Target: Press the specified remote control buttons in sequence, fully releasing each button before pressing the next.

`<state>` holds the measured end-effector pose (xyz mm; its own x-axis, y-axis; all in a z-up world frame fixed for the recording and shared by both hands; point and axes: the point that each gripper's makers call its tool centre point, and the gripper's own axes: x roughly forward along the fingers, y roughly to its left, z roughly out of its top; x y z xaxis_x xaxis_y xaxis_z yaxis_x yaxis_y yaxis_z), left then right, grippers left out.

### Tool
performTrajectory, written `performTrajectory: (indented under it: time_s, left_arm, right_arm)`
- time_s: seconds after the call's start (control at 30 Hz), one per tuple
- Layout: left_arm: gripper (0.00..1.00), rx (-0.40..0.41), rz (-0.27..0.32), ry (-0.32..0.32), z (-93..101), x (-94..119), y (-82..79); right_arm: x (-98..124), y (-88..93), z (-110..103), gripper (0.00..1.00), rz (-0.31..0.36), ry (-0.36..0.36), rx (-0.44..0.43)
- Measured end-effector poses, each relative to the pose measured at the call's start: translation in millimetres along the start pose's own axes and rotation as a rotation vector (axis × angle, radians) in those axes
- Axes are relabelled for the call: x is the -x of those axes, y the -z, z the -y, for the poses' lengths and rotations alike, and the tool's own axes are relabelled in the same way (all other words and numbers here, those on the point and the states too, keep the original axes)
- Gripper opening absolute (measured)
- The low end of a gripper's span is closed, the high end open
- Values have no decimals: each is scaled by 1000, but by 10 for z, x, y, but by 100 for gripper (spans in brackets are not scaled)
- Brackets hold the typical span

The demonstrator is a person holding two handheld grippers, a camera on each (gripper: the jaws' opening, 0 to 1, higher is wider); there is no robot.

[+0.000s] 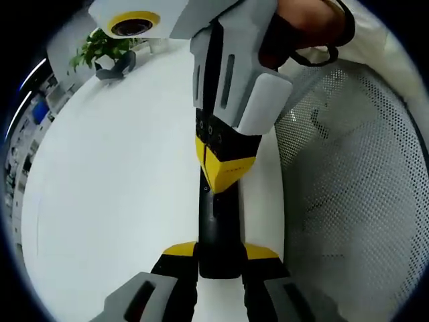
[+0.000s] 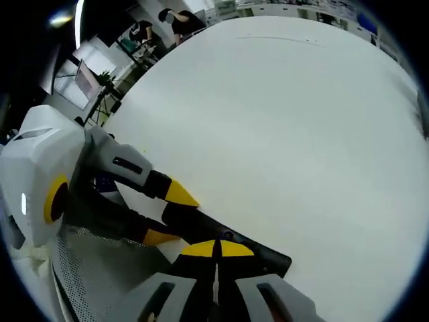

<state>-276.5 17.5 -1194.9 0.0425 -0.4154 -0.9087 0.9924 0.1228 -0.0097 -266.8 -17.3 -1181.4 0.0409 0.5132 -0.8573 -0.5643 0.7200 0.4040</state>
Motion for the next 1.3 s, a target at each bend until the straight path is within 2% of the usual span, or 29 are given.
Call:
performTrajectory:
  time_s: [0.13,0.5,0.67,0.87,1.03,1.1,1.3]
  left_arm:
    - [23,4,3,-1,0,-1,0]
    - [23,6,2,5,-2,-1,-1]
    - [23,10,10,4,-6,-1,0]
    - [23,2,-2,10,-6,-5,-2]
    - [23,5,3,8,-5,-4,-1]
    - [23,5,5,8,-3,-3,0]
    - [23,1,-1,8,-5,-4,2]
  right_arm:
    - [-9,-2,-1,0,-3,7,10]
    - [-25,-1,-5,0,-23,63,105]
    - [-18,2,18,0,-1,45,59]
    - [-19,-1,4,0,3,44,65]
    - [-3,-2,24,0,15,13,0]
    - [2,-7,13,0,32,-8,-60]
    - [31,48,28,0,32,-9,-74]
